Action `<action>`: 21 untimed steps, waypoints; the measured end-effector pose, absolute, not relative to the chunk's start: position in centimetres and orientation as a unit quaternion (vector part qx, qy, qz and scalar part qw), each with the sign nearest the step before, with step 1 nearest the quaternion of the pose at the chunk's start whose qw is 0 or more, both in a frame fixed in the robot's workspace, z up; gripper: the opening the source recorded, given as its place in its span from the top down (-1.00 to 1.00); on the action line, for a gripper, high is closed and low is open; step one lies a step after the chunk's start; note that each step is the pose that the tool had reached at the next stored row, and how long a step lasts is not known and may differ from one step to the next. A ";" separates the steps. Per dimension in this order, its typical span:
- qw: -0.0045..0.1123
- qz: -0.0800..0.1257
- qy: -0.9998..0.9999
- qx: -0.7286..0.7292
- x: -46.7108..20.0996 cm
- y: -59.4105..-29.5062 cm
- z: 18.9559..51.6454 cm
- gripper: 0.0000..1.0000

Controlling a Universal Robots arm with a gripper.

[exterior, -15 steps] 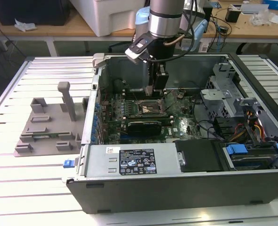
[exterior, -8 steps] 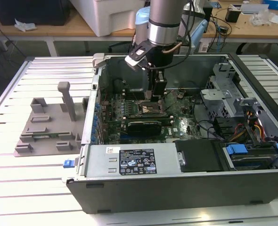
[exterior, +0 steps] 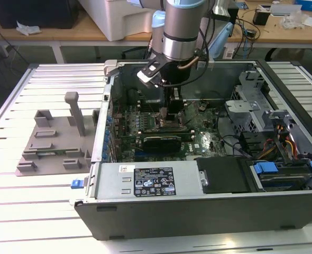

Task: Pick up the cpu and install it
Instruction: 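Place the cpu into insertion slot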

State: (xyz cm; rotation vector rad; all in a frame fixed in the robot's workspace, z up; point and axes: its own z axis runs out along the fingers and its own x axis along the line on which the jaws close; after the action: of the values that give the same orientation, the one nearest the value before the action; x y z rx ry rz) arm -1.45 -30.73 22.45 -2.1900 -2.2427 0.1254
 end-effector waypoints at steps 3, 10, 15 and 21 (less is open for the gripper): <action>0.002 0.040 -0.715 -0.698 -1.5 -30.7 21.7 -0.09; 0.002 0.040 -0.715 -0.698 -1.3 -30.6 20.5 -0.09; 0.002 0.040 -0.715 -0.698 -1.3 -30.6 20.0 -0.09; 0.002 0.040 -0.715 -0.698 -1.2 -30.6 19.9 -0.09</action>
State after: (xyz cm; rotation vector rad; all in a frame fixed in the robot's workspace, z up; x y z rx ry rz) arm -1.20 -30.55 19.86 -2.1899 -2.2421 0.1248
